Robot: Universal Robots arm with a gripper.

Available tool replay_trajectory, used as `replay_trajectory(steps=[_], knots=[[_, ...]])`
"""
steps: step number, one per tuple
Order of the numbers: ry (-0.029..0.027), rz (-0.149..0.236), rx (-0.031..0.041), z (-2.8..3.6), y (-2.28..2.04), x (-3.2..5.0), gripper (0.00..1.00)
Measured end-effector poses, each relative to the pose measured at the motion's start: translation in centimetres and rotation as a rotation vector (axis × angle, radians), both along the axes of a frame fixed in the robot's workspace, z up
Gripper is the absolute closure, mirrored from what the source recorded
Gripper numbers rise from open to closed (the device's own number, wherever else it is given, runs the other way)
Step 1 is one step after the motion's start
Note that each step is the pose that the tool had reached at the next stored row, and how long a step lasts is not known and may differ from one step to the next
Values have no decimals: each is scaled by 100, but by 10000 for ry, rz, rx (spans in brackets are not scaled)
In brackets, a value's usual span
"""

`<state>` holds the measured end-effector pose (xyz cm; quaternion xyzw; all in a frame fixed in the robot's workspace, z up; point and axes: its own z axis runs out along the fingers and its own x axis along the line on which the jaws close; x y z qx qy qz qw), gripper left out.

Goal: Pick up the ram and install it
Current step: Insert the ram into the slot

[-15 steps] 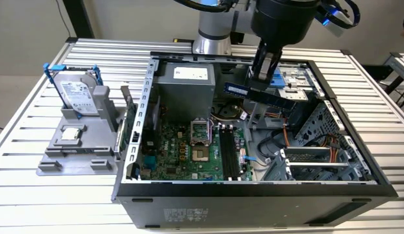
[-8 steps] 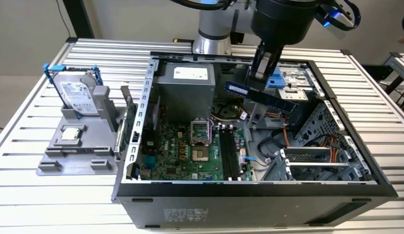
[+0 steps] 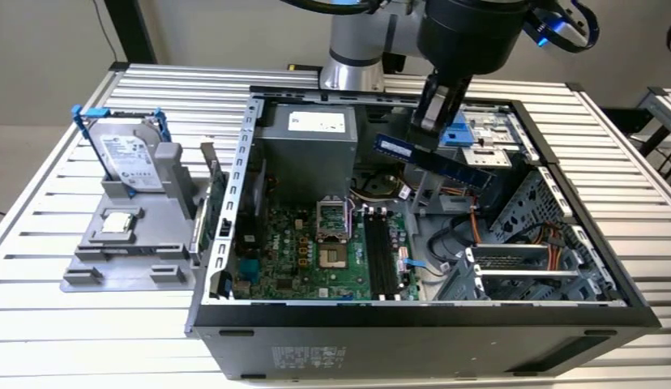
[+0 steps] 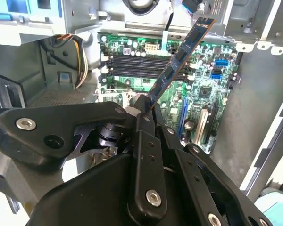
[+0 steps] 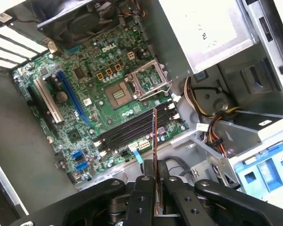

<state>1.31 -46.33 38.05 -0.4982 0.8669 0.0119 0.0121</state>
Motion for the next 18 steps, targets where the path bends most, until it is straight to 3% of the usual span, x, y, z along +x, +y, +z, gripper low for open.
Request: replay_trajectory(steps=[18], knots=[[0, -3168, 0, -5, 0, 0, 100]])
